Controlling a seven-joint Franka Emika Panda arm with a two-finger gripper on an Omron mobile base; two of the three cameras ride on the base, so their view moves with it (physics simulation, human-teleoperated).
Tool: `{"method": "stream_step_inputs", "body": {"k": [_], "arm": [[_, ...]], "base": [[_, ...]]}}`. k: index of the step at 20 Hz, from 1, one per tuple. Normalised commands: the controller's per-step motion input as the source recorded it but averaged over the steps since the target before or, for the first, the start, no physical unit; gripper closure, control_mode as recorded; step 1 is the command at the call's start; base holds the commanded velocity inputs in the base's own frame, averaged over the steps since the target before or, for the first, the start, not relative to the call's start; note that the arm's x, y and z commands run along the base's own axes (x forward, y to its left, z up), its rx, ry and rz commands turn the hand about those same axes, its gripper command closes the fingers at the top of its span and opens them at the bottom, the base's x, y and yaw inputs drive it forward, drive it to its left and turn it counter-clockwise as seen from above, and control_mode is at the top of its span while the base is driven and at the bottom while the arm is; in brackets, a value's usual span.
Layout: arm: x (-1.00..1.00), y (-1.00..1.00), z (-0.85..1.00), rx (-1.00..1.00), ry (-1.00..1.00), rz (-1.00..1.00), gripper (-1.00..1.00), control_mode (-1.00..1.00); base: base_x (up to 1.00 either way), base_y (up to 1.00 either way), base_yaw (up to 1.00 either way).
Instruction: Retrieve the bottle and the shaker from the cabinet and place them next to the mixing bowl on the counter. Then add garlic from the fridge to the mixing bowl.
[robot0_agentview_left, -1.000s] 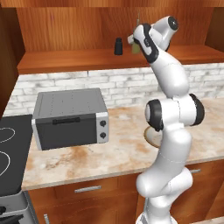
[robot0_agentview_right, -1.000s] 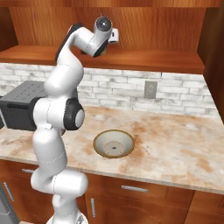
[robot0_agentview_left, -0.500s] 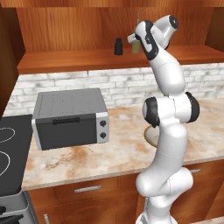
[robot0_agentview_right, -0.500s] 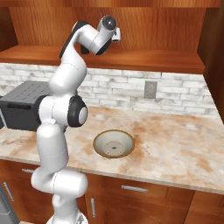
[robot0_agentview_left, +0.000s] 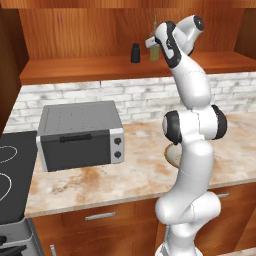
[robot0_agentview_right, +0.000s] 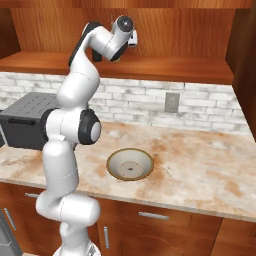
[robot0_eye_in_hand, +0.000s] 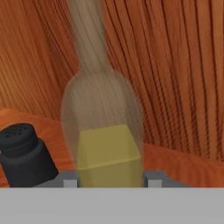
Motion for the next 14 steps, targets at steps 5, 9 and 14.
{"method": "stream_step_inputs", "body": {"k": [5, 9, 14], "arm": [[-0.05, -0.21, 0.00, 0.07, 0.00, 0.00, 1.00, -1.00], [-0.31, -0.17, 0.05, 0.04, 0.00, 0.00, 1.00, -1.00], [-0.54, -0.11, 0.07, 0.00, 0.00, 0.00, 1.00, -1.00]], "base": [[0.00, 0.00, 0.00], [0.00, 0.00, 0.00], [0.00, 0.00, 0.00]]}}
